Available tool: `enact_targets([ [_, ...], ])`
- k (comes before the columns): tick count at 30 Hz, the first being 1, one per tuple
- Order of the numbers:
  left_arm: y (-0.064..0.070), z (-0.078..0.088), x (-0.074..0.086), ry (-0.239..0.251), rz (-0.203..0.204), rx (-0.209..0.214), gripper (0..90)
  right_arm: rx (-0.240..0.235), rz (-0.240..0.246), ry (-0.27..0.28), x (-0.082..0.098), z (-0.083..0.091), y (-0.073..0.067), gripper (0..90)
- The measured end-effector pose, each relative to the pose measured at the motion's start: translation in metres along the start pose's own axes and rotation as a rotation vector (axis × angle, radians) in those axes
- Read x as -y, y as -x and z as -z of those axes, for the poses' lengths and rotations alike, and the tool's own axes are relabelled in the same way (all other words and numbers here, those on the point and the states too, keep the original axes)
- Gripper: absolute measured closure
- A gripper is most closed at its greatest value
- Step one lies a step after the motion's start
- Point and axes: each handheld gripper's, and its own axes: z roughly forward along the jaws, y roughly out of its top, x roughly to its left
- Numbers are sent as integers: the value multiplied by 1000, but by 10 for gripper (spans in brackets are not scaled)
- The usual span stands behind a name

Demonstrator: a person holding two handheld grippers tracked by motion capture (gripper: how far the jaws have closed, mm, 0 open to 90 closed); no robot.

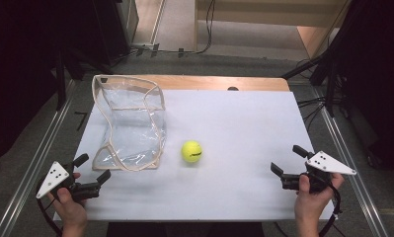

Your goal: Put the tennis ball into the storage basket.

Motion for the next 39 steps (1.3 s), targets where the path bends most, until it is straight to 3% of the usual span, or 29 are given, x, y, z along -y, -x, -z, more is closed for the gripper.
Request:
enact_targets([
  [28, 0, 0, 0, 5, 4, 2, 0, -107, 76, -50, -41, -45, -23, 0],
  [31, 0, 1, 0, 7, 5, 0, 0, -139, 63, -44, -46, -50, -25, 0],
  [39, 0, 1, 0, 14, 9, 0, 0, -190, 98, -85, -61, -69, -39, 0],
])
